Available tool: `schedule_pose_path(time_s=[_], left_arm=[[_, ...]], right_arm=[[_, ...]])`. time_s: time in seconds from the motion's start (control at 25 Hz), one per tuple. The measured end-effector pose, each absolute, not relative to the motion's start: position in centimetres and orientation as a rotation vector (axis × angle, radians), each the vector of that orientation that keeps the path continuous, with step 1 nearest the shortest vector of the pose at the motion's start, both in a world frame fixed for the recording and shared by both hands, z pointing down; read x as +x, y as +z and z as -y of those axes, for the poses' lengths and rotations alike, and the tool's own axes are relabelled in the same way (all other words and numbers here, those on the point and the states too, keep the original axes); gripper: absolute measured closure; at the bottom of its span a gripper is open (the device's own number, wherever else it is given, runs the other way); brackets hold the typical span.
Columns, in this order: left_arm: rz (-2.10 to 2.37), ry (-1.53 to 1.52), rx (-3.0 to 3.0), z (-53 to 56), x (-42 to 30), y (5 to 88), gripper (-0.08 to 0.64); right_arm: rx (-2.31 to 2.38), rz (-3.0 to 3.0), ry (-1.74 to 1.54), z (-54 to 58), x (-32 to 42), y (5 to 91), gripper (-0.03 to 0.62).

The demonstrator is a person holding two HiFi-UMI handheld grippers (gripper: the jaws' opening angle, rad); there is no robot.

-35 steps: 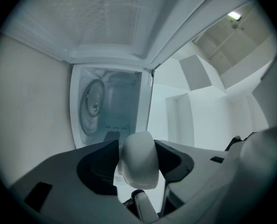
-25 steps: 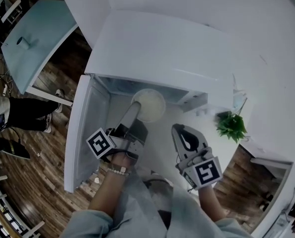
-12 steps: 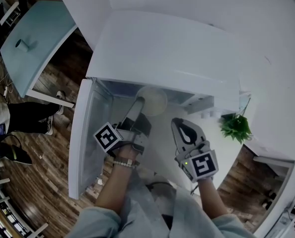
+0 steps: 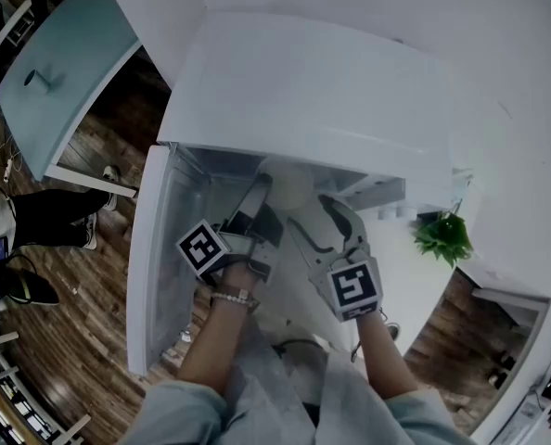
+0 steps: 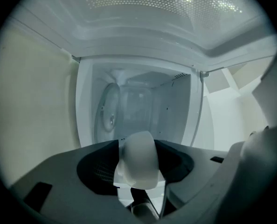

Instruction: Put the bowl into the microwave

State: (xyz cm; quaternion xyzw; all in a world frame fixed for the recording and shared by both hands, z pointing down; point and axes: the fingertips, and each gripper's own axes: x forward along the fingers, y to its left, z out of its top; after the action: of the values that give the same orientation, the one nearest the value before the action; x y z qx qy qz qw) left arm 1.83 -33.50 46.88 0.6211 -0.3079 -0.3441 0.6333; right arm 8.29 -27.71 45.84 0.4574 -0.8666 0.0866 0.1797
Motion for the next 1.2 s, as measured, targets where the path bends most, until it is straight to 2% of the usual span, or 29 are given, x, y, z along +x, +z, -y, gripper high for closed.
schedule_pose_path(time_s=[0.08,0.24,1.2], left_arm=[[0.704,-0.788,1.415,33.6,1.9,47.0,0.336],[0.711,-0.777,1.419,33.6,1.8,47.3,0.336],[0.785,-0.668,1.368,35.0,1.6,51.4,0.336]], right_arm=[[1.284,2.457,0.274,28.1,7.8,46.2,0.304],[1.286,2.496,0.345,29.0,6.8,46.7,0.287],[1.285,2.402,0.493,31.2,6.5,50.9,0.293]])
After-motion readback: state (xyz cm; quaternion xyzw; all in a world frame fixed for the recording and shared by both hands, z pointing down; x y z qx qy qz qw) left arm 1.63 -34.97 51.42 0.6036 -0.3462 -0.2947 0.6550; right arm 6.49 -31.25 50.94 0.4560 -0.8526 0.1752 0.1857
